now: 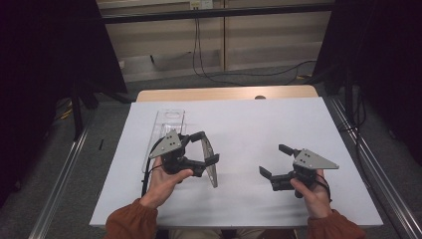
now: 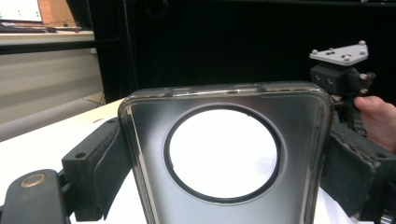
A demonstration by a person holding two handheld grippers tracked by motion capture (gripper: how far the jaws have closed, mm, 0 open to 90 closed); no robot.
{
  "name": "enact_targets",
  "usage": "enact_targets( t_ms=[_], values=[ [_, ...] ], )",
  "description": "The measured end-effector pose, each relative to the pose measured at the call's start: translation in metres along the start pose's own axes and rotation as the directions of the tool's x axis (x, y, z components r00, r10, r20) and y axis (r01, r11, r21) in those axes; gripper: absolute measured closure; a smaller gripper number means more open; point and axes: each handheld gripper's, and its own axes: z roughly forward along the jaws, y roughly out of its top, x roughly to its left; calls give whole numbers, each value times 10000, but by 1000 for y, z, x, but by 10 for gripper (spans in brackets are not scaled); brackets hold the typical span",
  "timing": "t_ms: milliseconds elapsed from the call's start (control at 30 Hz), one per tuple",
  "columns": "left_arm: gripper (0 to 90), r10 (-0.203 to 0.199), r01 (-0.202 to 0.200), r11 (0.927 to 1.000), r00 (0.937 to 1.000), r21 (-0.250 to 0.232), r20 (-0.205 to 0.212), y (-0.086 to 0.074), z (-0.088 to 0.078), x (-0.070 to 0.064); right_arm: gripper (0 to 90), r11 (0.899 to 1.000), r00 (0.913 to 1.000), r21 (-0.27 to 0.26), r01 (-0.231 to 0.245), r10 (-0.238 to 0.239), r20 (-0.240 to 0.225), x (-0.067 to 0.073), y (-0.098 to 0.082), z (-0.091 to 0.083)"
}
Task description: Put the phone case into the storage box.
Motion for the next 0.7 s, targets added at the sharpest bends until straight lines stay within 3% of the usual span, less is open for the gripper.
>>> enact_targets(
  t_ms=[200, 500, 700],
  values=[
    [114, -183, 183, 9998, 9998, -105, -27, 4, -5, 3, 0, 9998, 9992, -144, -98, 104, 382, -3, -4, -13],
    [115, -268, 256, 9993, 9986, -266, -451, 14, -14, 4, 0, 9997, 9948, -140, -194, 207, 993, -7, -10, -30],
    [115, -291, 269, 9986, 9984, -455, -482, 24, -24, 8, 0, 9990, 9862, -250, -360, 396, 1605, -8, -12, -41]
  ],
)
